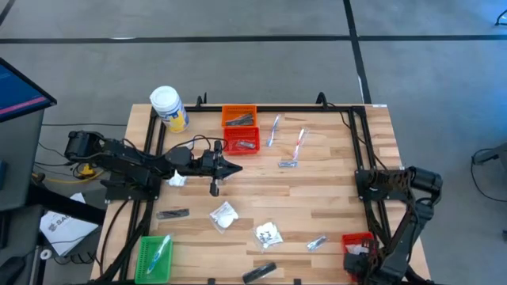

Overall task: Pick & Place Travel size toiletries
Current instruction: Adjust the cotton pack in the bottom red basket

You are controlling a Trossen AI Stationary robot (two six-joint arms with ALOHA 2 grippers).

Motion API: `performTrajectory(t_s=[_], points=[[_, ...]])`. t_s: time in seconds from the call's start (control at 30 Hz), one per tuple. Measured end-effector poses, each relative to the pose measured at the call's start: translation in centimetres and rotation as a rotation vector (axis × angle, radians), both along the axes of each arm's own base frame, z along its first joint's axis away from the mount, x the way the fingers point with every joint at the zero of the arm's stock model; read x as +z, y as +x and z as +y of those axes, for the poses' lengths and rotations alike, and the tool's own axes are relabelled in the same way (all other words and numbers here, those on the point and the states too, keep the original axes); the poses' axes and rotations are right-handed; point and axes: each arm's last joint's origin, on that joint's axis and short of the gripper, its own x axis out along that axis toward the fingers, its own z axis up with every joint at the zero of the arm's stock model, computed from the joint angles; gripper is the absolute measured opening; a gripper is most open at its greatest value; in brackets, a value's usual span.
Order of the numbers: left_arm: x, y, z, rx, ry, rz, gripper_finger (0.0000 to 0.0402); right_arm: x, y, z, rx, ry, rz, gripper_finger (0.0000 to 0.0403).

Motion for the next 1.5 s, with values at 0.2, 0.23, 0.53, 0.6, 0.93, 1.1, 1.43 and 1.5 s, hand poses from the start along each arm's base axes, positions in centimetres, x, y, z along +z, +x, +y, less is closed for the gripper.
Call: performTrajectory(t_s=[0.2,0.23,0.53,0.6,0.93,1.1,1.43,1.5], points=[[0.0,0.0,0.0,0.000,0.000,0.000,0.0000,-0.1,0.0,-0.1,0.044,-0.011,0.007,0.0054],[0.0,0.0,0.0,0.001,0.000,0.000,0.0000,-0.1,0.0,-0.1,0.049,-0.013,0.007,0.0044],[0.0,0.0,0.0,0.002,0.000,0.002,0.0000,0.5,0.1,-0.4,0.040,-0.037,-0.003,0.0004],[0.0,0.0,0.0,0.002,0.000,0.002,0.0000,1.0,0.0,-0.5,0.039,-0.057,0.004,0.0003],[0.0,0.0,0.0,0.002,0.000,0.003,0.0000,4.8,-0.1,-2.2,0.024,-0.072,-0.006,0.0001],[0.0,0.0,0.0,0.001,0.000,0.004,0.0000,6.9,0.1,-3.7,0.008,-0.081,-0.044,0.0000],[-0.1,0.0,0.0,0.001,-0.003,0.011,0.0000,9.8,0.3,-5.5,0.016,-0.014,-0.103,0.0000],[-0.1,0.0,0.0,-0.001,-0.003,0.011,0.0000,10.1,0.3,-5.5,0.018,0.015,-0.115,0.0000]])
